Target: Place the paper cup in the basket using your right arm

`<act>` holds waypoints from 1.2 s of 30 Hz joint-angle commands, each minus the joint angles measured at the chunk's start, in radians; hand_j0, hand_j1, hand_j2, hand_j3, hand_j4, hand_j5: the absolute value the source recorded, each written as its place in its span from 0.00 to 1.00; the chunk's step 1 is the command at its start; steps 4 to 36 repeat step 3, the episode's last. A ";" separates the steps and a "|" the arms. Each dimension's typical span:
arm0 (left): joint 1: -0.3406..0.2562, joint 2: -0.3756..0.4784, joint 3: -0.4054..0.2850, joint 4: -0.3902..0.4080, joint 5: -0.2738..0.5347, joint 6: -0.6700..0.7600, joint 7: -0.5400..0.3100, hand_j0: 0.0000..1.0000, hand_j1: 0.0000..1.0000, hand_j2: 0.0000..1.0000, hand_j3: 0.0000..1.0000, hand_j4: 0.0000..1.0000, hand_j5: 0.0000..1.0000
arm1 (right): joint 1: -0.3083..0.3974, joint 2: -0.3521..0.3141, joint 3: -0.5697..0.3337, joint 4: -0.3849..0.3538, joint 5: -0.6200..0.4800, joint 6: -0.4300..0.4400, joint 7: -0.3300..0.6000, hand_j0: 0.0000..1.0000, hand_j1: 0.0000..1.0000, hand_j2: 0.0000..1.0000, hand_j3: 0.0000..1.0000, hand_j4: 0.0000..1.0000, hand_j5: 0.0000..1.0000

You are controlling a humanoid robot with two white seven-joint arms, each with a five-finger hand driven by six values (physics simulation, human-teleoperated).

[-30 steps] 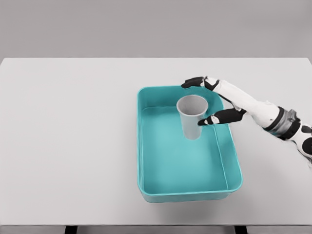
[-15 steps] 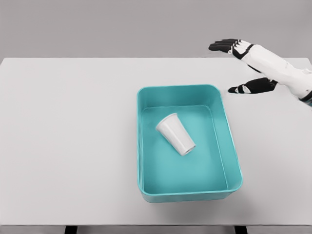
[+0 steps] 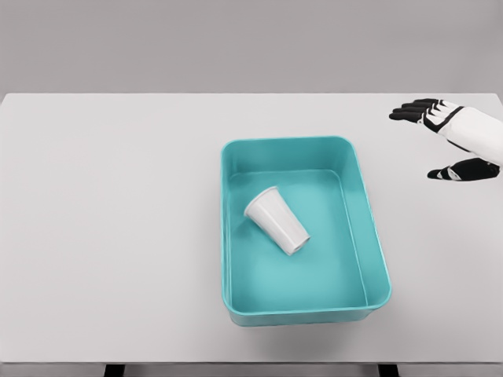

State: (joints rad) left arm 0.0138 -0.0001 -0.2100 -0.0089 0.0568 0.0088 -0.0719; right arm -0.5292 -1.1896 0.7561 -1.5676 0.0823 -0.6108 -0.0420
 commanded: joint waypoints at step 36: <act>0.002 0.000 -0.002 0.009 -0.002 0.005 0.001 1.00 1.00 1.00 1.00 1.00 1.00 | 0.003 -0.002 -0.001 0.000 -0.004 0.000 -0.001 1.00 1.00 1.00 1.00 1.00 1.00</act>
